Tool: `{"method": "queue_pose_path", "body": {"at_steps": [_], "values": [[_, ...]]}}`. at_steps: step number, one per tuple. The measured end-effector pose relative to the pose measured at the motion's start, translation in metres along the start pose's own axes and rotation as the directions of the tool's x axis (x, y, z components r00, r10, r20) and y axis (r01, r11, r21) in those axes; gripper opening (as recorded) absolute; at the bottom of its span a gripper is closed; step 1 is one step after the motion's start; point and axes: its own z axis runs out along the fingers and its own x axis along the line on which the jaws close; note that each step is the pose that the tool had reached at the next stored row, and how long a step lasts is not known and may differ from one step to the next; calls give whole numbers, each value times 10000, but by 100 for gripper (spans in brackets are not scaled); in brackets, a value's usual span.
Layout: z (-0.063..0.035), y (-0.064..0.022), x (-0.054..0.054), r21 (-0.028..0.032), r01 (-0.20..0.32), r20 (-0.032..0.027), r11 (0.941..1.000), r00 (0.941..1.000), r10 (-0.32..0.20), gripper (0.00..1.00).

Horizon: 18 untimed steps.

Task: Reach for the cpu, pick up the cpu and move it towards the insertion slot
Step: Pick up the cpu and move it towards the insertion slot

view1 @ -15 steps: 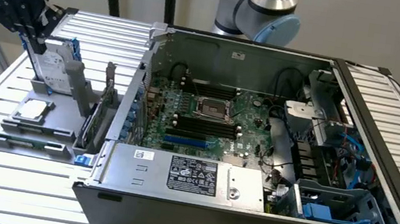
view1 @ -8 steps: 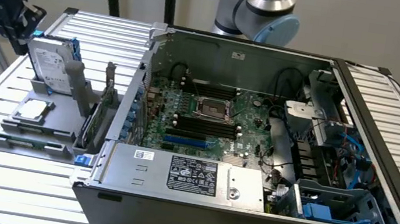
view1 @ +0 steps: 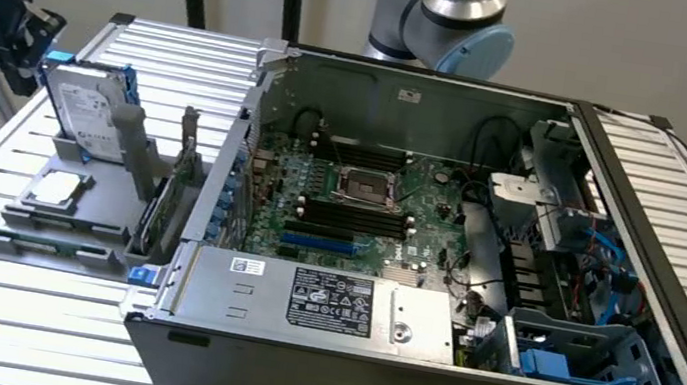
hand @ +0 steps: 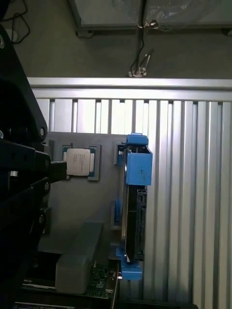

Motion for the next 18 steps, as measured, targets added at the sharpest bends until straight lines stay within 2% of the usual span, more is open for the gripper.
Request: {"method": "queue_pose_path", "body": {"at_steps": [1,2,3,4,5,6,8,9,12,15,16,18], "values": [[1,0,0,-1,1,1,10000,10000,-1,18],[1,0,0,0,0,-3,10000,10000,0,18],[4,0,0,-1,-6,-20,10000,10000,6,30],[9,-1,0,-1,-19,-41,10000,10000,19,30],[13,-1,-1,-1,-38,-63,10000,10000,38,36],[19,-1,-1,-2,-62,-83,10000,9999,62,36],[29,-2,-1,-1,-113,-125,9999,9999,113,47],[33,-2,-1,0,-141,-145,9999,9998,141,47],[48,-3,-1,4,-229,-190,9997,9996,229,65],[63,-5,-3,13,-298,-230,9996,9993,298,71],[71,-6,-5,15,-323,-246,9995,9992,323,77],[89,-12,-7,16,-384,-258,9993,9989,384,77]]}}
